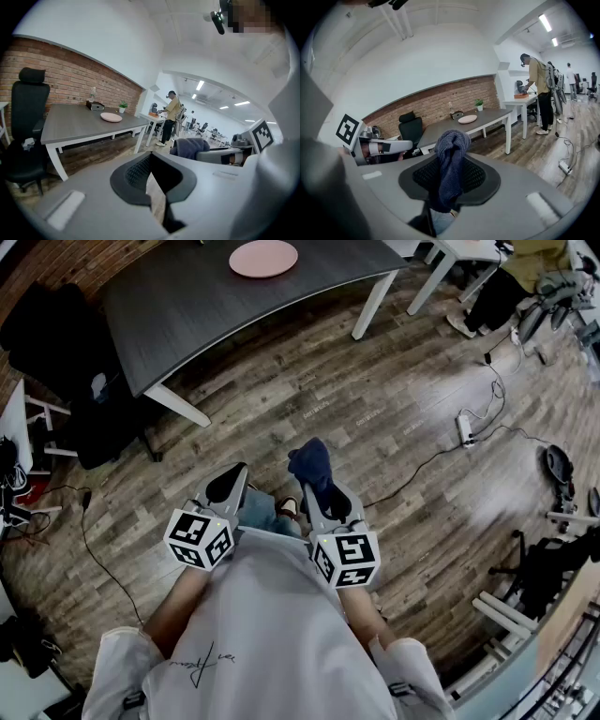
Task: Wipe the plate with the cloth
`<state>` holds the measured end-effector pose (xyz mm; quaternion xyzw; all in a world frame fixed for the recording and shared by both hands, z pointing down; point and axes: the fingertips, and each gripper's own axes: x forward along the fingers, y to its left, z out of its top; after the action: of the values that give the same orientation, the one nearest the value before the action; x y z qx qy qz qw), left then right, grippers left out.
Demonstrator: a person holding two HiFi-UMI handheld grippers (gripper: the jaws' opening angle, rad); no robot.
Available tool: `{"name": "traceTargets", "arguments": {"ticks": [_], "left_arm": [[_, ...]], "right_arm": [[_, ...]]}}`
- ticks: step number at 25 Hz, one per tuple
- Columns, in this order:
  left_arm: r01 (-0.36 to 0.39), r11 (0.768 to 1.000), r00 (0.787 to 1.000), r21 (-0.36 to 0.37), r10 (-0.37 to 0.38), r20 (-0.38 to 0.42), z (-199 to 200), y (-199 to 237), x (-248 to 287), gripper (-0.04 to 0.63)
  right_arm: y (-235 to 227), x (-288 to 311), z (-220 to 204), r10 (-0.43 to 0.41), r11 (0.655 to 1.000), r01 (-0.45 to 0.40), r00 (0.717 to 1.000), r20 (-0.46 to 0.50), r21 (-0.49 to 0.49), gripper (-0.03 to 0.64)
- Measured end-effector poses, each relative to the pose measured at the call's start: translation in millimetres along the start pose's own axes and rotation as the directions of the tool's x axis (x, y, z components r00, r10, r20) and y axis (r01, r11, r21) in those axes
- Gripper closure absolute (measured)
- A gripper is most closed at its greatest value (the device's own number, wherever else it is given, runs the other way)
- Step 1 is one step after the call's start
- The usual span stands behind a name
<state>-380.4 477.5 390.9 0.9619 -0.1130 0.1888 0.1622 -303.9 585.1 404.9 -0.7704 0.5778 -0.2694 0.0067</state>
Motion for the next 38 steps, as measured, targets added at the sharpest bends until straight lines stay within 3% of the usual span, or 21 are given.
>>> {"name": "traceTargets", "arguments": {"ticks": [6, 17, 25, 38], "left_arm": [[-0.011, 0.998, 1.000, 0.056, 0.011, -0.010, 1, -1, -5, 0.584], [-0.039, 0.999, 0.999, -0.026, 0.040, 0.026, 13, 33, 26, 0.584], [-0.037, 0.998, 0.998, -0.051, 0.040, 0.056, 61, 81, 87, 0.584], [0.011, 0.996, 0.999, -0.083, -0.008, 0.037, 134, 174, 166, 0.584]], "right_arm": [[0, 11, 8, 0.024, 0.999, -0.023, 0.999, 0.022, -0.035, 0.512], [-21, 50, 30, 0.021, 0.999, -0.021, 1.000, -0.001, -0.028, 0.512], [-45, 104, 72, 0.010, 0.998, -0.010, 1.000, -0.003, -0.057, 0.512], [-47, 220, 140, 0.015, 0.999, -0.017, 0.999, -0.040, -0.037, 0.512]]}}
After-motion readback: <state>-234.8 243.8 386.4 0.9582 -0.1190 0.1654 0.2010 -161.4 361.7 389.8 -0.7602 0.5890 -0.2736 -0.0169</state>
